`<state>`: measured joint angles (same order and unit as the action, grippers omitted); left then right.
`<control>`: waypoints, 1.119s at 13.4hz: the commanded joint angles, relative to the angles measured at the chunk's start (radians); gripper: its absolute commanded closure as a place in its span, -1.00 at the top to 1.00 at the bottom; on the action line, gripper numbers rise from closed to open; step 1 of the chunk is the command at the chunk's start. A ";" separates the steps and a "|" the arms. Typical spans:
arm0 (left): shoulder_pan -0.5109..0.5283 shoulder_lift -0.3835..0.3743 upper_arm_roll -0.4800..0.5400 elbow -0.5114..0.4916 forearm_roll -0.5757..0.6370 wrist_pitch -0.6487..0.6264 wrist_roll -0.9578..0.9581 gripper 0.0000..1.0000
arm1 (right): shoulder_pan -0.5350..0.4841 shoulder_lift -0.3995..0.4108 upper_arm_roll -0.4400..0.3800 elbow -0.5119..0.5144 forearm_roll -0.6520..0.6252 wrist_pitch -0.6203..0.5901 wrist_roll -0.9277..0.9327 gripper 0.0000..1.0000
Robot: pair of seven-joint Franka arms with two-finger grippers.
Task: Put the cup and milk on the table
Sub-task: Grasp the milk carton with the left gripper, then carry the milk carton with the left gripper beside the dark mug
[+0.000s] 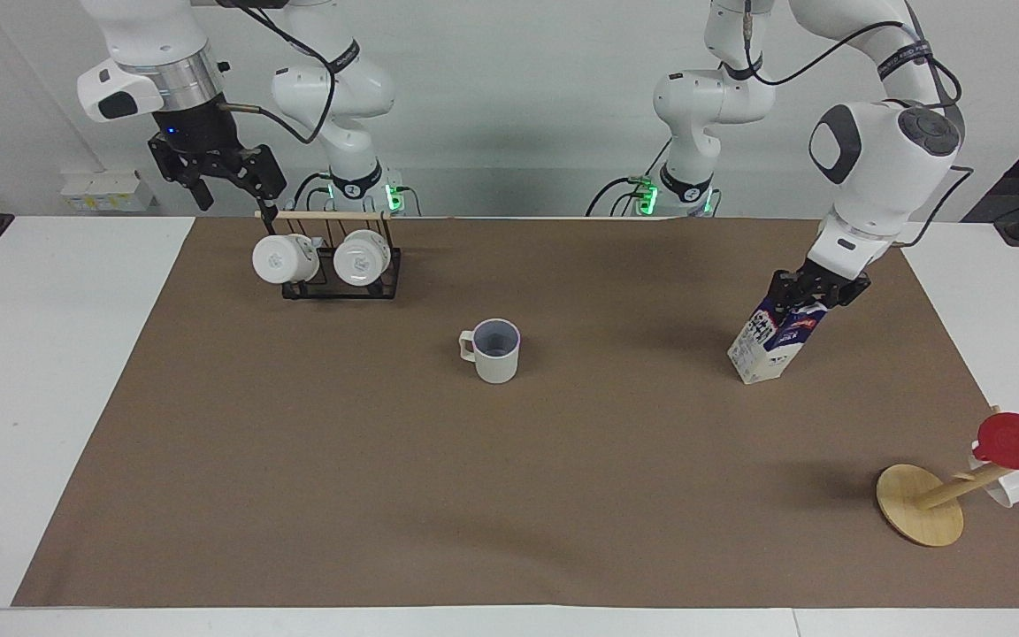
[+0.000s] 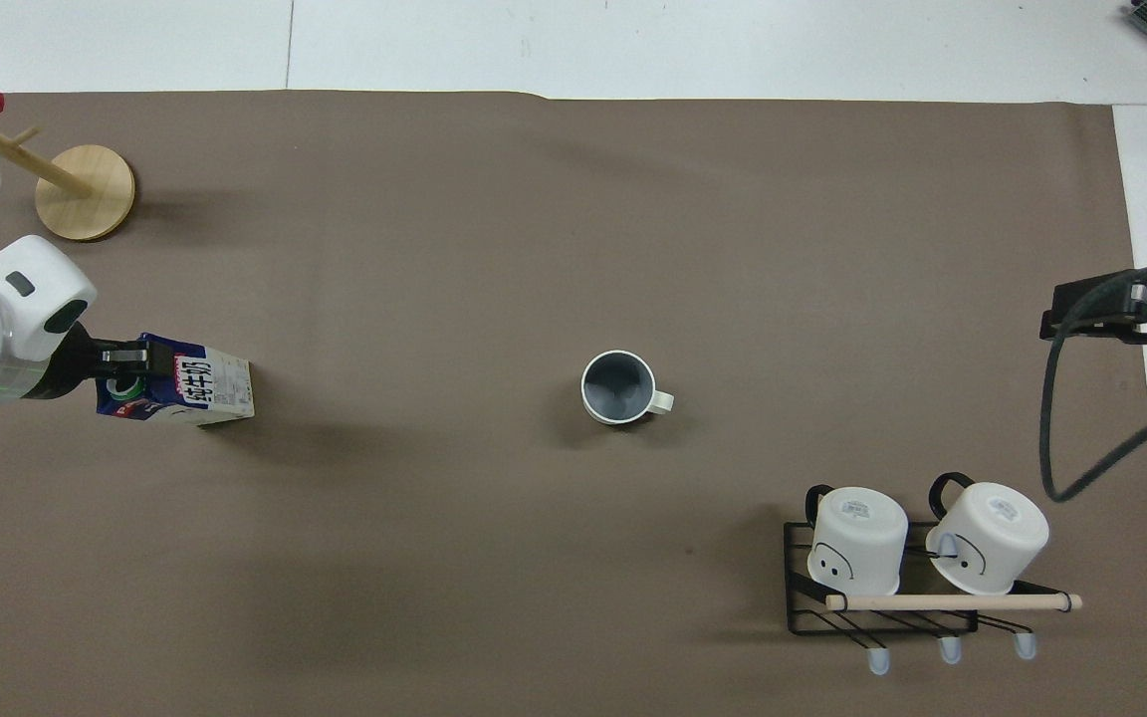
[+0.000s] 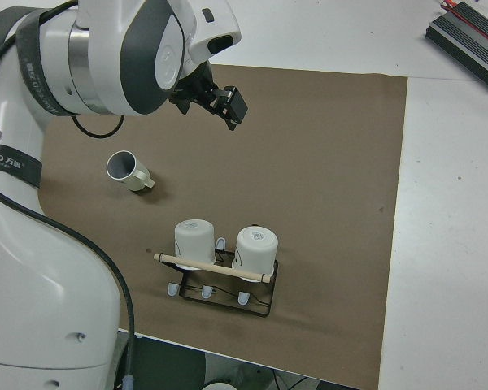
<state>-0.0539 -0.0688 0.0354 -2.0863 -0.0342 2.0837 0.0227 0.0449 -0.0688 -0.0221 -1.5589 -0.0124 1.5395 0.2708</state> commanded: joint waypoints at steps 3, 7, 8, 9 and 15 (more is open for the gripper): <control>-0.067 0.004 0.008 0.023 0.017 0.009 -0.114 -0.14 | -0.010 0.003 0.005 0.011 0.008 -0.002 -0.031 1.00; -0.263 0.078 0.006 0.167 -0.004 -0.050 -0.392 -0.11 | -0.008 -0.006 0.007 -0.006 0.008 -0.018 -0.054 1.00; -0.318 0.079 0.006 0.170 -0.012 -0.041 -0.444 -0.11 | -0.007 -0.014 0.007 -0.013 0.008 -0.018 -0.071 1.00; -0.369 0.080 0.006 0.170 -0.012 -0.037 -0.484 -0.11 | -0.008 -0.012 0.007 -0.010 0.011 -0.015 -0.067 1.00; -0.550 0.153 0.008 0.187 0.005 0.021 -0.616 -0.12 | -0.010 -0.012 0.005 -0.009 0.012 -0.016 -0.065 1.00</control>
<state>-0.5568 0.0305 0.0226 -1.9383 -0.0381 2.0847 -0.5503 0.0458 -0.0693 -0.0198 -1.5601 -0.0111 1.5319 0.2328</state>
